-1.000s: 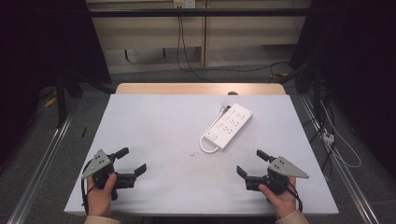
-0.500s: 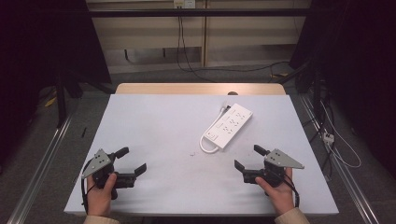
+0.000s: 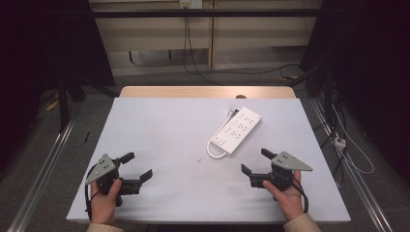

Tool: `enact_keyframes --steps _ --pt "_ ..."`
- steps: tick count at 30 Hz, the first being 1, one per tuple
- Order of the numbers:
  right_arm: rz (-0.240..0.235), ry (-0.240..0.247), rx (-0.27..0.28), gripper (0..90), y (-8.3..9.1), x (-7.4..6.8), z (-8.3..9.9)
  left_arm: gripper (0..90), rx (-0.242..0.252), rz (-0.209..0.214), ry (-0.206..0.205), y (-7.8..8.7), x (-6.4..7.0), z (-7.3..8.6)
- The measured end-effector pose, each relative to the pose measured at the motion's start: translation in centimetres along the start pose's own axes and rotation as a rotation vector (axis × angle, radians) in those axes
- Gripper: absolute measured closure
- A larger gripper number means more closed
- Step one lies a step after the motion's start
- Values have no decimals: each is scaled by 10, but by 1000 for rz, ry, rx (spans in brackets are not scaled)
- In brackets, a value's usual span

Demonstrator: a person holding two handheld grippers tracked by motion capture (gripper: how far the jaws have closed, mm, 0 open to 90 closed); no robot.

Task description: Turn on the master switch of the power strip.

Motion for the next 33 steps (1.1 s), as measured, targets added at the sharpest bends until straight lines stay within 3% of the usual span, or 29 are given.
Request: enact_keyframes --steps 33 --pt "5 -3 -24 67 -5 6 -4 21 6 24 -3 -7 4 -2"
Point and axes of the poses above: each handheld gripper's, and its own axes: y roughly backward along the jaws, z roughly out of its underside, x roughly to its right, the point moved 5 cm from there along -y, roughly forward along the jaws, and after that the axes turned 12 degrees about -x, right-handed, at the moved point
